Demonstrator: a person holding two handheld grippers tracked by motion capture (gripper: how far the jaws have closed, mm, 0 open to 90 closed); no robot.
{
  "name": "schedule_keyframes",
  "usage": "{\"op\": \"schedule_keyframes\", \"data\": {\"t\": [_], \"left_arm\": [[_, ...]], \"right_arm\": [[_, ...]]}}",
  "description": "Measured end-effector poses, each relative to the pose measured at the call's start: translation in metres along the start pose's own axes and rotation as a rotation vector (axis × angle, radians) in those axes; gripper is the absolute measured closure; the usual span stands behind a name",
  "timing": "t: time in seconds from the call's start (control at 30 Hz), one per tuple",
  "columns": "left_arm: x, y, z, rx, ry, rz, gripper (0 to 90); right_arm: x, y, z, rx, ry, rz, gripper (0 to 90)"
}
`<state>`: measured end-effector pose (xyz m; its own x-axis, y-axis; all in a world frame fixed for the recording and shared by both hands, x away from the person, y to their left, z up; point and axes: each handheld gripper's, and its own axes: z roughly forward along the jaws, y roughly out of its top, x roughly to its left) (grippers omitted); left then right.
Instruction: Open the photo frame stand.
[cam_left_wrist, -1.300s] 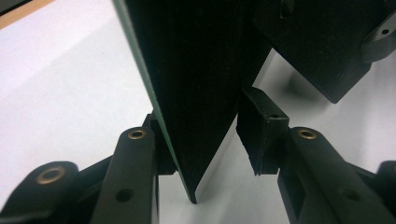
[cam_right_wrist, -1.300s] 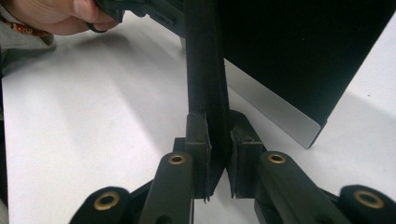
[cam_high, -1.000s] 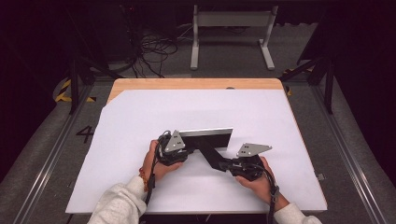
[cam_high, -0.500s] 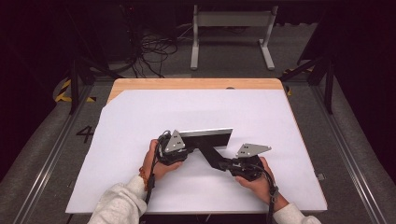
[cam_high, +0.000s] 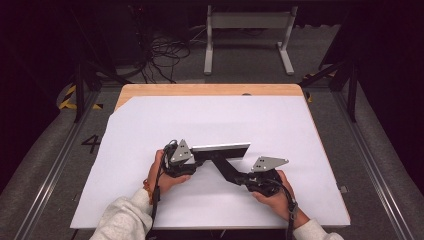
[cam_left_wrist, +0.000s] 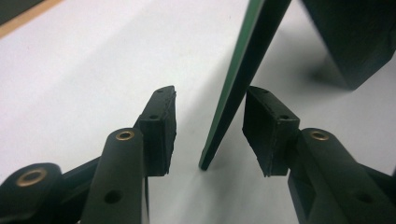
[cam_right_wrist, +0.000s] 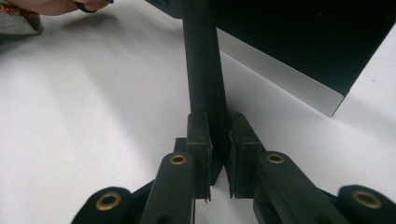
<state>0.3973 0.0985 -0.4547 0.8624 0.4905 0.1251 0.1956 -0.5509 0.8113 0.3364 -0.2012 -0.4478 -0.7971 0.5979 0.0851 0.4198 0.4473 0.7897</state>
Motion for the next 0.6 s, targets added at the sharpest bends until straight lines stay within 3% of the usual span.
{"op": "schedule_keyframes", "data": {"t": [0.07,0.23,0.3,0.6], "left_arm": [[0.0008,-0.0009,0.0008,0.005,-0.011,-0.006,57.2],[0.0019,-0.0019,0.0036,0.017,0.015,0.014,59.4],[0.0042,-0.0042,0.0050,0.020,0.011,-0.005,61.3],[0.0040,-0.0043,0.0050,0.018,0.015,-0.018,64.2]], "right_arm": [[0.0004,0.0000,-0.0002,0.001,0.001,-0.003,82.3],[0.0021,-0.0004,0.0009,0.004,0.007,-0.003,84.2],[0.0038,-0.0005,0.0020,0.007,0.004,-0.008,84.8],[0.0048,-0.0002,0.0023,0.007,0.002,-0.006,85.0]]}}
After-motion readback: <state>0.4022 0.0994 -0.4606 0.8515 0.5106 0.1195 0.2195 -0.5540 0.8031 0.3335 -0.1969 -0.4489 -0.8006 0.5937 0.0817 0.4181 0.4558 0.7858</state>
